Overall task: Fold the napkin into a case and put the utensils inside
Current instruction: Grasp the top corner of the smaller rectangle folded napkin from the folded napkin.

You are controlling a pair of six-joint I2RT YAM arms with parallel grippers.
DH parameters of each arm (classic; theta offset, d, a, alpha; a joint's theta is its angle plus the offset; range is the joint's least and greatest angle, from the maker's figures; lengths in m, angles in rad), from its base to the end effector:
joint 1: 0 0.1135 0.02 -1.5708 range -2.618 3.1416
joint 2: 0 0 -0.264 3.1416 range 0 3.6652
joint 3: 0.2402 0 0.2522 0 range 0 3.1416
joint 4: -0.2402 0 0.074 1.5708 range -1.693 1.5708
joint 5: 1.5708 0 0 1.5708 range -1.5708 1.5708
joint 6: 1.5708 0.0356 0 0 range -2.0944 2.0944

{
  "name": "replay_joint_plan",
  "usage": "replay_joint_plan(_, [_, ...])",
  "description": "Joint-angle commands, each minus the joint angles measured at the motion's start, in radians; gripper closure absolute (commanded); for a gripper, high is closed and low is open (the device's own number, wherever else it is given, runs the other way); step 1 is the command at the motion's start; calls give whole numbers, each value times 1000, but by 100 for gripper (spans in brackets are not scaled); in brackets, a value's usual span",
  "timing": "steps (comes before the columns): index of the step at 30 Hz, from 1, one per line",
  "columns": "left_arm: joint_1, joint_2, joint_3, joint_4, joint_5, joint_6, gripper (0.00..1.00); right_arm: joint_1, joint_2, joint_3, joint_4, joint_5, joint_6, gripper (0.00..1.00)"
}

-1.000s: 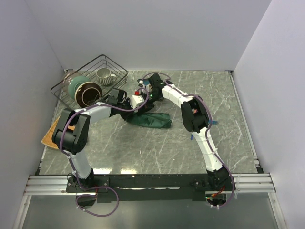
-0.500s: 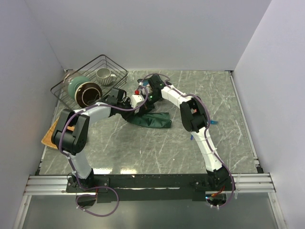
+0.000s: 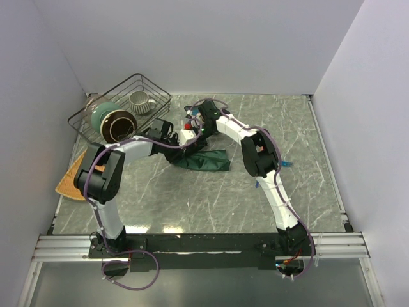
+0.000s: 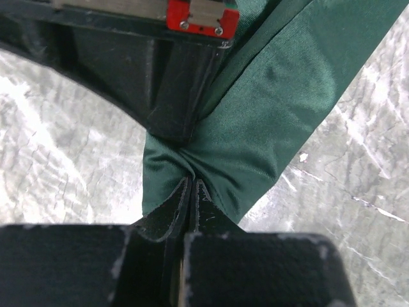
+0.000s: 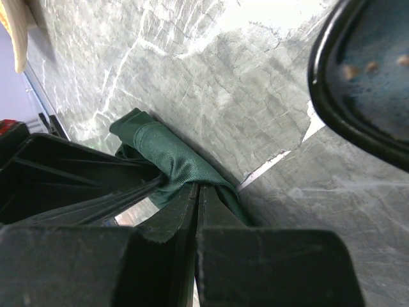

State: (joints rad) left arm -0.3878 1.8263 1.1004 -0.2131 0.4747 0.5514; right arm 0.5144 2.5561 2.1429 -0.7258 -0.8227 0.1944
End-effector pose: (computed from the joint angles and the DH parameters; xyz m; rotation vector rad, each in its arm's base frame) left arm 0.3384 -0.1558 0.1659 1.2706 2.0793 -0.5208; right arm 0.4482 0.2833 0.1268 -0.6925 2.6524 1.3241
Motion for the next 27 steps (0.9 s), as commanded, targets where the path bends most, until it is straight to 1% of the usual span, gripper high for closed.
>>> replay_joint_plan(1, [-17,40,47,-94,21,51,95,3,23,14,35,16,7,100])
replay_joint_plan(6, [-17,45,30,-150,2,107,96,19,4,-44,43,-13,2,100])
replay_joint_plan(11, [-16,73,42,-189,-11,124,96,24,-13,-44,97,-38,66,100])
replay_joint_plan(12, [-16,80,50,-207,-15,128,96,24,-14,-37,95,-39,59,98])
replay_joint_plan(13, [-16,88,53,-213,-18,136,96,15,-19,-32,83,-38,51,92])
replay_joint_plan(15, [-11,93,52,-221,-22,142,96,3,-37,-40,72,-33,31,87])
replay_joint_plan(16, [-10,97,52,-230,-24,146,96,-10,-43,-43,53,-32,22,78])
replay_joint_plan(18, [-6,102,53,-236,-24,150,96,-22,-63,-51,26,-27,-25,66])
replay_joint_plan(19, [-6,106,53,-236,-25,148,96,-27,-69,-51,-7,-24,-44,53])
replay_joint_plan(22, [-5,117,61,-232,-19,136,96,-37,-102,-64,-59,-26,-111,41])
replay_joint_plan(24, [-5,123,73,-232,-13,131,96,-43,-129,-78,-79,-26,-153,38])
replay_joint_plan(25, [-5,131,78,-233,-13,128,96,-43,-145,-83,-104,-26,-167,32])
replay_joint_plan(27, [-5,137,87,-236,-10,128,97,-48,-155,-98,-129,-26,-184,29])
